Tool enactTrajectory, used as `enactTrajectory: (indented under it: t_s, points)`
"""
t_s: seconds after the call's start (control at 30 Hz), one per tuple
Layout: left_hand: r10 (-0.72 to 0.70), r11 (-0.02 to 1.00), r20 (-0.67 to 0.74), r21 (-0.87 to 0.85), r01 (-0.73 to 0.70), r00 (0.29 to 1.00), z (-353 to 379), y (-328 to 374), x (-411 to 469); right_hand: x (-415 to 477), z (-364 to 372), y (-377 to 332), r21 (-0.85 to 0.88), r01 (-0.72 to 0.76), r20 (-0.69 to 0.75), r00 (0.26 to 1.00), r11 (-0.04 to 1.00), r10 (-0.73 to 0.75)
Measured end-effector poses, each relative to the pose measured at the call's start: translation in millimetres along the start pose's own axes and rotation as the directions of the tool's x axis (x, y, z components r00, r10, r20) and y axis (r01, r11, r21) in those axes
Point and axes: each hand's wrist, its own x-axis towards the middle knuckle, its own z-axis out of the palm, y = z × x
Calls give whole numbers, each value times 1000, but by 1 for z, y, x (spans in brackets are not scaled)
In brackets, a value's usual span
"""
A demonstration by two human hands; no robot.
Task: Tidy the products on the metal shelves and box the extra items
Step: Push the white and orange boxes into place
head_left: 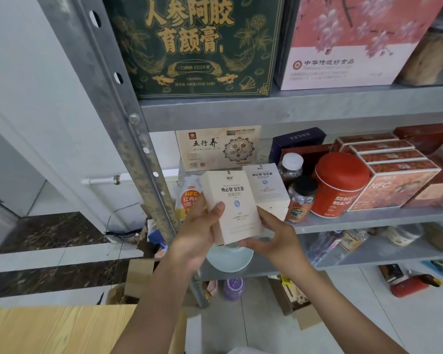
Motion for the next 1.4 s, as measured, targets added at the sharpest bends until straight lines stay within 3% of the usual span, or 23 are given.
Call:
enactTrajectory:
  t_s: [0.13, 0.2, 0.33, 0.43, 0.63, 0.83, 0.9, 0.93, 1.07, 1.13, 1.2, 1.4]
  points:
    - [65, 951, -118, 309, -25, 991, 1, -15, 6, -1, 6, 0, -132, -18, -171, 985, 991, -5]
    - [83, 918, -77, 395, -46, 994, 0, -28, 7, 3, 8, -2, -256, -11, -238, 970, 967, -52]
    - [101, 931, -168, 364, -33, 981, -7, -40, 10, 14, 4, -1, -480, 75, -136, 978, 874, -159]
    - [145, 892, -228, 452, -27, 963, -18, -46, 16, 26, -7, 11, -670, 181, -60, 953, 720, -296]
    - [65, 766, -235, 634, 102, 970, -26, -59, 37, 47, -19, 41, -903, 119, 104, 993, 412, -59]
    - [73, 592, -210, 796, 127, 975, -18, -69, 58, 48, -18, 51, -897, 108, 61, 991, 429, -123]
    - [117, 497, -201, 860, 118, 973, -17, -70, 61, 49, -19, 53, -881, 112, 55, 989, 460, -136]
    - [149, 396, -191, 910, 119, 970, -18, -71, 64, 49, -19, 54, -874, 117, 53, 988, 471, -147]
    - [134, -178, -121, 973, 144, 983, -27, -73, 70, 52, -19, 60, -857, 143, 46, 978, 494, -202]
    - [95, -329, -92, 937, 119, 991, -29, -76, 71, 52, -19, 61, -853, 162, 36, 967, 496, -254]
    - [85, -358, -80, 928, 105, 993, -31, -79, 73, 53, -19, 59, -847, 179, 1, 942, 501, -335]
    - [93, -297, -75, 950, 100, 993, -31, -77, 76, 59, -22, 57, -865, 253, -35, 831, 433, -555]
